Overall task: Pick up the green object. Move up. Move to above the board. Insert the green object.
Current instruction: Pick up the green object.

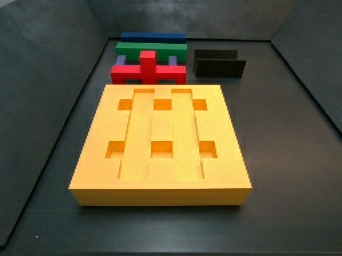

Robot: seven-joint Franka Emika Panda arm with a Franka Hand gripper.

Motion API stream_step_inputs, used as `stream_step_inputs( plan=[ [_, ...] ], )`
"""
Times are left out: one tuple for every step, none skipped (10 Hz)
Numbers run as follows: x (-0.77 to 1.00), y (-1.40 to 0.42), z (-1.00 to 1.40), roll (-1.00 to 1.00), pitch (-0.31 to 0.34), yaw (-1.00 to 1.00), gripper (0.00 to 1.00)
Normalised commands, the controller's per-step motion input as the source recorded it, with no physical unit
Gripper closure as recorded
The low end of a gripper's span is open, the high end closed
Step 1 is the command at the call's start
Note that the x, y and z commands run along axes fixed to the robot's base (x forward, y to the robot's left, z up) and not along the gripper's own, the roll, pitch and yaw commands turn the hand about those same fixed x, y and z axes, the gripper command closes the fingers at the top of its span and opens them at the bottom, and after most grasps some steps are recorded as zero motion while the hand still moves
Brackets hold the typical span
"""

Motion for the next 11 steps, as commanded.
stream_step_inputs(
  plan=[
    [0.0, 0.0, -0.09, 0.03, 0.0, 0.0, 0.0],
    [0.0, 0.0, -0.02, 0.03, 0.014, 0.0, 0.0],
    [0.0, -0.03, 0.0, 0.02, 0.0, 0.0, 0.0],
    [0.0, 0.0, -0.1, 0.0, 0.0, -0.15, 0.0],
    [0.0, 0.15, -0.27, -0.09, -0.074, -0.79, 0.0],
    [0.0, 0.08, -0.29, -0.06, -0.064, -0.9, 0.0],
    [0.02, 0.02, -0.3, -0.03, -0.05, -1.0, 0.0],
    [0.0, 0.02, -0.33, -0.02, -0.05, -1.0, 0.0],
    [0.0, 0.03, -0.37, -0.06, -0.049, -0.95, 0.0],
    [0.0, 0.07, -0.39, -0.02, -0.027, -0.94, 0.0],
    [0.0, 0.11, -0.34, -0.01, -0.034, -0.91, 0.0]
  ],
)
